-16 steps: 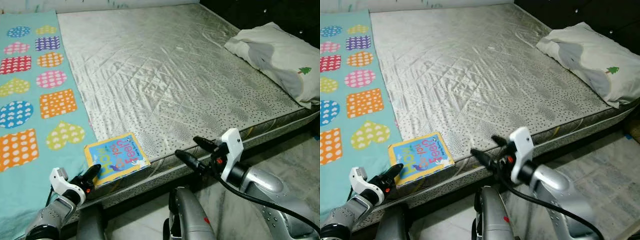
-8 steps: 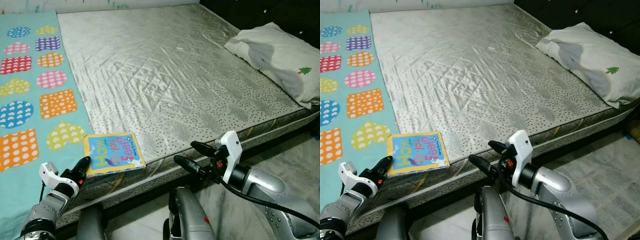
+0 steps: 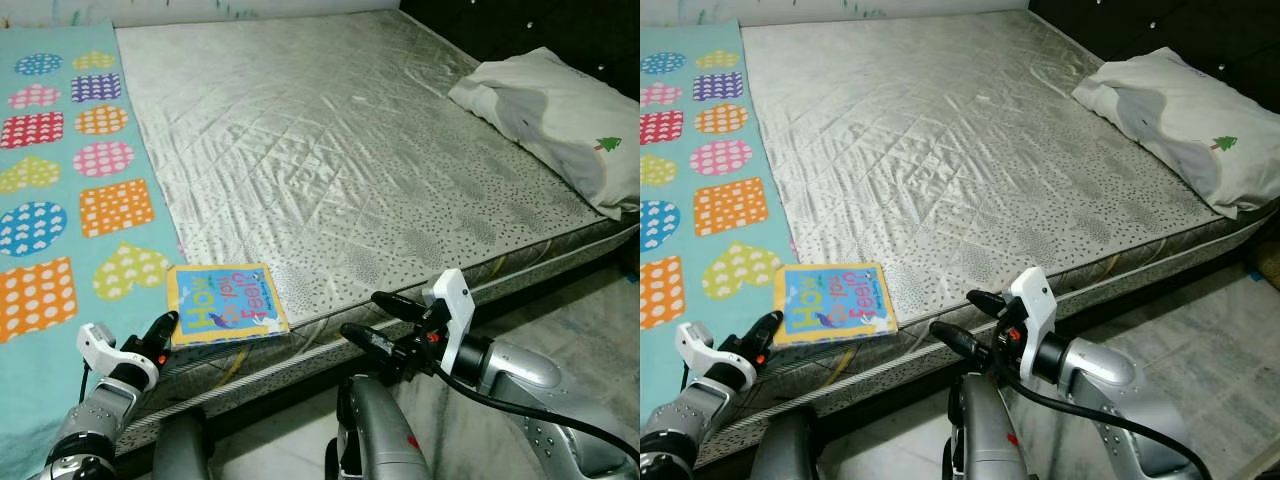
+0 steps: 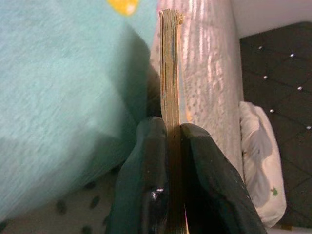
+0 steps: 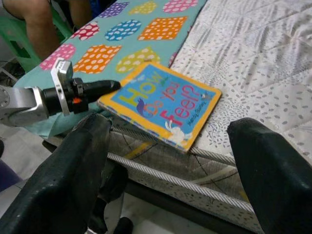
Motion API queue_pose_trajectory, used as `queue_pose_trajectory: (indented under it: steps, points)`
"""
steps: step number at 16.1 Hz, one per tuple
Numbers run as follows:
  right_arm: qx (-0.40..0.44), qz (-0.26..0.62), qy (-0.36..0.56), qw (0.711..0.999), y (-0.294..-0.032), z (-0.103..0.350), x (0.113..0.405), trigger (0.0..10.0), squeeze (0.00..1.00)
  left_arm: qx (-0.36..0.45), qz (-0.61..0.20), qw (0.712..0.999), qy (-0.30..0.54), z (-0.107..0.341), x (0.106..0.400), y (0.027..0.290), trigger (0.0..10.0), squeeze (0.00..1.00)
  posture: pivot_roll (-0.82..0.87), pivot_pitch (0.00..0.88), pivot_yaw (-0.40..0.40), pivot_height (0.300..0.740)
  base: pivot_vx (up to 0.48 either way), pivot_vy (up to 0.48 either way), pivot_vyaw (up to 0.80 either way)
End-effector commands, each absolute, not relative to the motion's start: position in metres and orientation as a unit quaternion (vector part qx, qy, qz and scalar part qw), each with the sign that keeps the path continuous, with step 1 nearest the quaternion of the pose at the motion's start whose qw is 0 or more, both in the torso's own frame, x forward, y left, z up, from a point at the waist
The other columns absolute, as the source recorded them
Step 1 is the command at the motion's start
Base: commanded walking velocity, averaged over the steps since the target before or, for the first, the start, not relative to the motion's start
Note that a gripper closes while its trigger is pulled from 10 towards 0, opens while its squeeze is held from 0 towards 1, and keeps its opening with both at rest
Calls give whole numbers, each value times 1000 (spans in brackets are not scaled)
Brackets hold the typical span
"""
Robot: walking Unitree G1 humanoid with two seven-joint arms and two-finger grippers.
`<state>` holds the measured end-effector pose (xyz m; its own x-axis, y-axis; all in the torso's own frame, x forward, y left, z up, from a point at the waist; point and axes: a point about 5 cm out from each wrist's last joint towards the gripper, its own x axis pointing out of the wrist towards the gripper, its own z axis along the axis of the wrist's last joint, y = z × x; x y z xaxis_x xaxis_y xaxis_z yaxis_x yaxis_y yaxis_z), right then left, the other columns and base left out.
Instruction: Clean up the room
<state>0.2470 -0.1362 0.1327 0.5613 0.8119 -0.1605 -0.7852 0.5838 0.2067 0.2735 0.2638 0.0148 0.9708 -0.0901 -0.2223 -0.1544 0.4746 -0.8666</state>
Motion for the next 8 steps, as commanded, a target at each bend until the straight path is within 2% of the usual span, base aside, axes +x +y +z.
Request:
queue_pose_trajectory:
  steps: [1,3,5,8]
  points:
    - [51,448,119,884,-135,129,247,10000,0,-505,33,856,100,21,277,273,0,0,-161,84,-87,570,0,0,0]
    - [41,434,110,893,-133,125,252,10000,0,-450,73,885,96,24,280,278,0,0,-145,52,-78,570,0,0,0]
    - [38,423,104,900,-133,122,256,10000,0,-426,100,896,78,27,281,283,0,0,-132,34,-69,570,0,0,0]
    - [34,386,77,919,-136,126,267,10000,0,-328,69,942,21,59,292,286,0,0,-107,6,-56,570,0,0,0]
